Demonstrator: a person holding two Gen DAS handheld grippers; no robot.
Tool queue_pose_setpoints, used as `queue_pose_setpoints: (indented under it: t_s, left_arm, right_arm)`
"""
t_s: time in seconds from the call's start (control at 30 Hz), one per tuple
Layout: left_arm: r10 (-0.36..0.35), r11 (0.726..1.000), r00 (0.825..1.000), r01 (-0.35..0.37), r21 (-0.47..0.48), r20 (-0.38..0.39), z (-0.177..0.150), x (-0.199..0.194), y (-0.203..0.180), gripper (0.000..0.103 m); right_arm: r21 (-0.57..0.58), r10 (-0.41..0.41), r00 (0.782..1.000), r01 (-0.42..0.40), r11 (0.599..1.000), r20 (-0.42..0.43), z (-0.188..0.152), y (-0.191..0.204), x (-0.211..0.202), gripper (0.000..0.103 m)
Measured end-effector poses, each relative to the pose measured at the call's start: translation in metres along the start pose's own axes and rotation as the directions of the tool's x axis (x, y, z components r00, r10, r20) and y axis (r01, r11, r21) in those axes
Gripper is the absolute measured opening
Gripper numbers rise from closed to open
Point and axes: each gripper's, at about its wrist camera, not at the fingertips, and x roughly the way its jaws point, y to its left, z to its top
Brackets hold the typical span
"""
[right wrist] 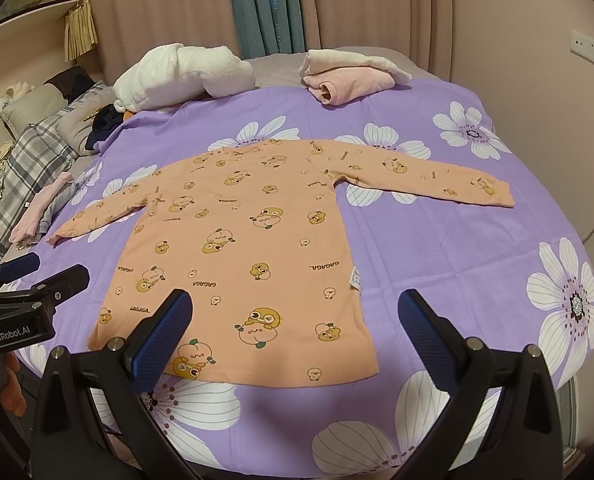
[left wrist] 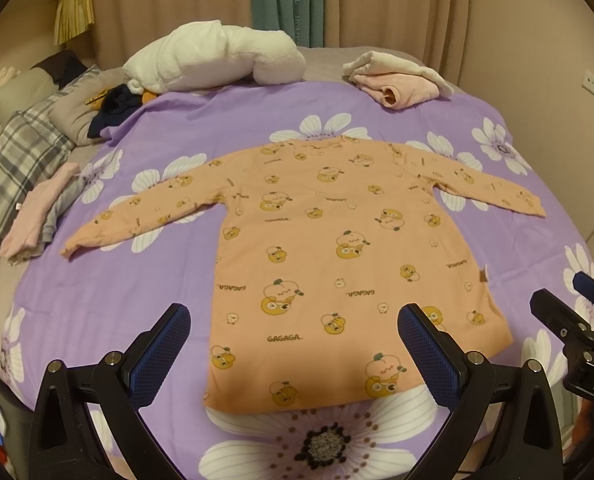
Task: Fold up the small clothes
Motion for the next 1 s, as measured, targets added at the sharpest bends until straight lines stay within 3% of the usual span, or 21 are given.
queue_pose_setpoints:
  t_s: [0.87,1.0]
  left_arm:
    - [0.005,1.0,0.999,-0.004,0.019,-0.035,-0.001,0.018,-0.002,0.102]
    - [-0.072,0.997,0.995,0.071,-0.014,-0.071,-0.001,0.032,-0.002,0.102]
  right_arm:
    - [0.02,0.0,0.999,0.0,1.0,-0.033,0.0,-0.012,0.014,0.103]
    - [0.062,0.033,0.998,-0.029,0.998,-0.054,-0.002,-0.021,0.026,0.103]
